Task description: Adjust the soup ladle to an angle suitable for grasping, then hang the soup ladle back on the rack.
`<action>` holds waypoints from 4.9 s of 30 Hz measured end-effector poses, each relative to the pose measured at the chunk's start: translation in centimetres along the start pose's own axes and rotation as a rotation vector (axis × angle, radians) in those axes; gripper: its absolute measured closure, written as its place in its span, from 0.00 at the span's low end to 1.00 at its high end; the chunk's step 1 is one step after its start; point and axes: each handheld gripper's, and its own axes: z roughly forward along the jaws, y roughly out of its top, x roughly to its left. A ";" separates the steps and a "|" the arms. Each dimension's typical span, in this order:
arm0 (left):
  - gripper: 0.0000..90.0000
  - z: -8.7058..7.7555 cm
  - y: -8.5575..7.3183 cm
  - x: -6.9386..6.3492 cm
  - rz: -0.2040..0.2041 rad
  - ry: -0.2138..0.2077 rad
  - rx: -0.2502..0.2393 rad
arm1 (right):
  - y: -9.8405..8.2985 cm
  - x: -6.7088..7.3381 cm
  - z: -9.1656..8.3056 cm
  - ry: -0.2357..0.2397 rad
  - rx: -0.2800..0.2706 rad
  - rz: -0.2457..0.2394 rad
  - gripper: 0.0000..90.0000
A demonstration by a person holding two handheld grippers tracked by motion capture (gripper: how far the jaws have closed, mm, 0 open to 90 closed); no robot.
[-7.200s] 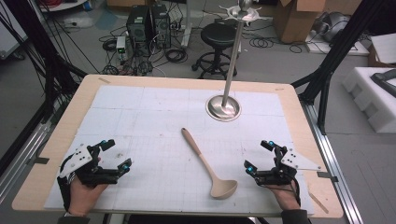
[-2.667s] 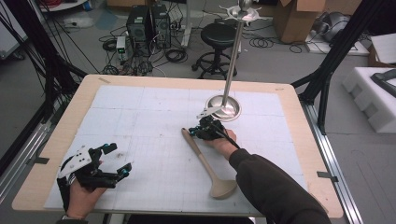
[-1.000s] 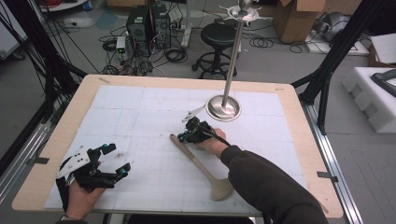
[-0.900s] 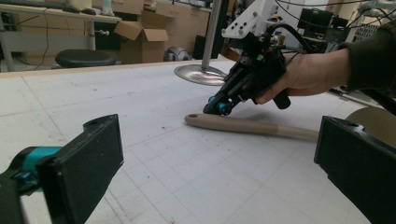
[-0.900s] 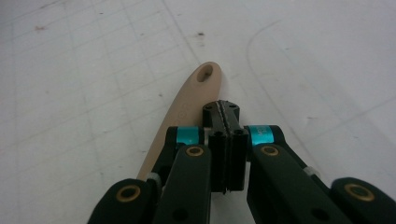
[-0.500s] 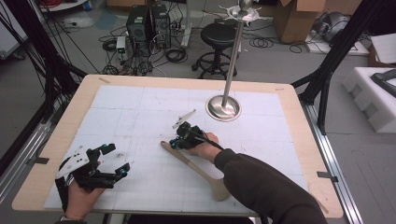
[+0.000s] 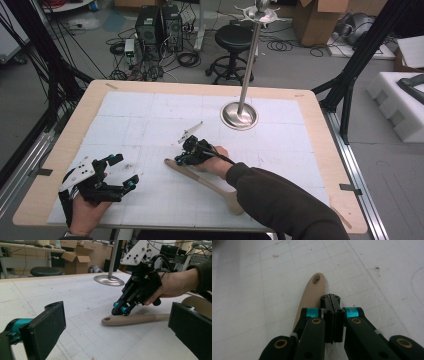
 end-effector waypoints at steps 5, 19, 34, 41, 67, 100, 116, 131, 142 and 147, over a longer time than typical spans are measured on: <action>0.02 0.0 0.0 0.0 0.000 0.004 -0.004 | 0.0 0.8 0.2 0.026 0.007 -0.029 1.00; 0.02 -0.1 0.0 0.0 0.000 0.003 -0.004 | 0.1 2.3 0.6 0.053 0.017 -0.061 1.00; 0.02 -0.1 0.0 0.1 -0.003 0.002 -0.004 | 0.3 3.9 1.2 0.116 0.023 -0.136 1.00; 0.02 0.0 0.0 0.1 -0.002 0.001 -0.004 | 0.4 4.8 1.4 0.151 0.038 -0.176 1.00; 0.02 -0.2 0.1 0.8 -0.021 0.017 -0.037 | 0.5 5.8 -4.2 0.140 -0.009 -0.121 0.36; 0.02 0.3 0.1 1.0 -0.031 0.023 -0.025 | -4.1 7.2 -9.1 0.045 0.149 -0.165 0.00; 0.02 0.3 0.1 1.0 -0.043 0.020 -0.032 | -4.4 7.2 -7.3 0.041 0.296 -0.163 0.10; 0.02 0.3 0.1 1.1 -0.042 0.019 -0.030 | -4.5 7.8 -6.2 0.012 0.440 -0.196 0.51; 0.02 0.3 0.1 1.1 -0.042 0.019 -0.031 | -4.1 8.1 -6.0 -0.058 0.494 -0.248 0.70; 0.02 0.3 0.1 1.1 -0.038 0.015 -0.030 | -3.9 8.4 -6.0 -0.059 0.520 -0.261 0.84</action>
